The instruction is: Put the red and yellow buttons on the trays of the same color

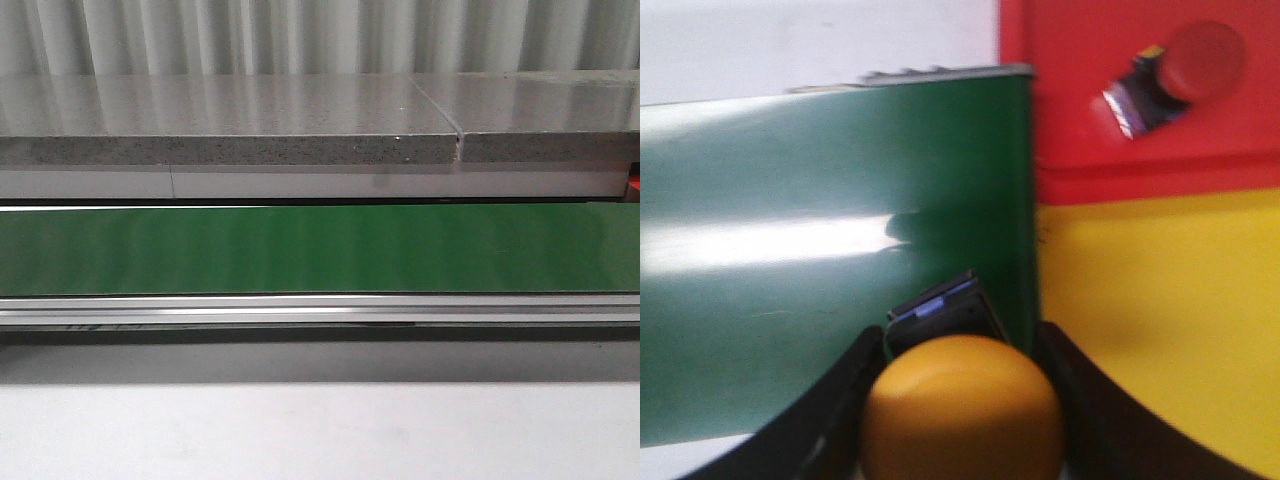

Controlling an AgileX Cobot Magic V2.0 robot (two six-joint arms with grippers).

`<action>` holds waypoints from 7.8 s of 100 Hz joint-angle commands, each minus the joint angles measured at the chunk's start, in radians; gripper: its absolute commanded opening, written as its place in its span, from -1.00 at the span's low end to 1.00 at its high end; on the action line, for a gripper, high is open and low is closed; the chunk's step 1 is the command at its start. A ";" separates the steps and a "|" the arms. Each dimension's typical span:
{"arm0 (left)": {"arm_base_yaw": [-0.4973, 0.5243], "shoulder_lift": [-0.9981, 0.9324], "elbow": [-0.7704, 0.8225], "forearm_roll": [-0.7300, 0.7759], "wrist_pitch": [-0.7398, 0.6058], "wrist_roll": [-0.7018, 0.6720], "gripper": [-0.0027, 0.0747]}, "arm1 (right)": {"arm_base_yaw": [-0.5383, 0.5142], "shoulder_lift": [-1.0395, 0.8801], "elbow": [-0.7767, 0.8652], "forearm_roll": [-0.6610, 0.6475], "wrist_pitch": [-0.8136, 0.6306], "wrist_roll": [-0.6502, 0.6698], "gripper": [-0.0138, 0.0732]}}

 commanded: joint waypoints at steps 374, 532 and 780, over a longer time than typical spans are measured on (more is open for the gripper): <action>-0.006 0.003 -0.025 -0.008 -0.076 -0.007 -0.98 | 0.281 -0.822 0.593 0.050 -0.559 -0.085 -0.84; 0.471 0.295 -0.172 0.042 0.027 -0.314 0.50 | 0.281 -0.822 0.593 0.050 -0.559 -0.085 -0.84; 0.595 1.086 -0.537 -0.117 0.206 -0.183 -0.98 | 0.281 -0.822 0.593 0.050 -0.559 -0.085 -0.84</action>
